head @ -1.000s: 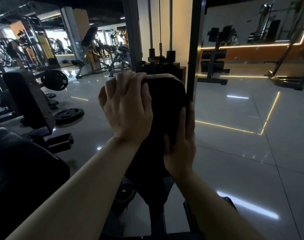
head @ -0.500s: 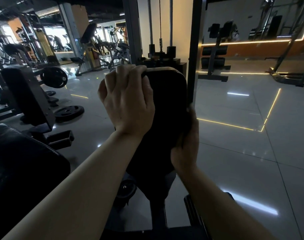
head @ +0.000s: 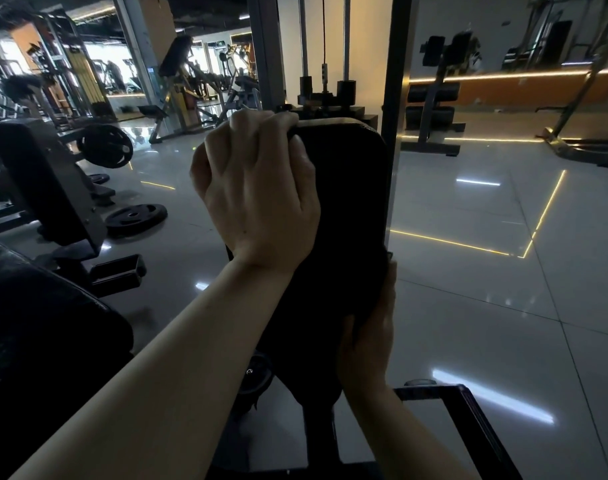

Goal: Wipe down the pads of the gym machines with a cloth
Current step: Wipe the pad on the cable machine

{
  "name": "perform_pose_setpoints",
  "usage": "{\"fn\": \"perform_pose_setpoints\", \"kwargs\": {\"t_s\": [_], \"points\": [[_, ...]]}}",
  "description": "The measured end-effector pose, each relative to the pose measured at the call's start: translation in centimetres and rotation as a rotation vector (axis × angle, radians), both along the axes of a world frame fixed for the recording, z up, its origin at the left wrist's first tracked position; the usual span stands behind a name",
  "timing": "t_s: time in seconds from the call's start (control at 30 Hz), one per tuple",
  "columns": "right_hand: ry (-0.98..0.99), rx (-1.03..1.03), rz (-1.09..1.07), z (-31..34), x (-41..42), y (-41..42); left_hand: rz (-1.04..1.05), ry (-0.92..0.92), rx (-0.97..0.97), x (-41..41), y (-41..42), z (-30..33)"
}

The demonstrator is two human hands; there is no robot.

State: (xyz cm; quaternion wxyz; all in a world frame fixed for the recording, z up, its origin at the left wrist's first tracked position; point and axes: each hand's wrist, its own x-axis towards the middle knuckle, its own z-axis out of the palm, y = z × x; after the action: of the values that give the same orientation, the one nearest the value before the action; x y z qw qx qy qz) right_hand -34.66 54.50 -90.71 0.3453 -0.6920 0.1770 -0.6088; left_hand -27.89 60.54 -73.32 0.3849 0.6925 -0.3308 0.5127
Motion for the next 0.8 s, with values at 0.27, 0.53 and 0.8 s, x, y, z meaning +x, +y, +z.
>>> {"fn": "perform_pose_setpoints", "kwargs": {"t_s": [0.27, 0.53, 0.8], "points": [[-0.082, 0.516, 0.087, 0.3, 0.1, 1.3, -0.001, -0.016, -0.002, 0.1, 0.1, 0.0], [-0.111, 0.598, 0.044, 0.8, 0.7, 6.3, -0.008, -0.008, -0.012, 0.1, 0.0, 0.0], [-0.075, 0.829, 0.041, 3.8, 0.8, 4.6, -0.015, -0.022, 0.002, 0.3, 0.2, 0.0]]}}
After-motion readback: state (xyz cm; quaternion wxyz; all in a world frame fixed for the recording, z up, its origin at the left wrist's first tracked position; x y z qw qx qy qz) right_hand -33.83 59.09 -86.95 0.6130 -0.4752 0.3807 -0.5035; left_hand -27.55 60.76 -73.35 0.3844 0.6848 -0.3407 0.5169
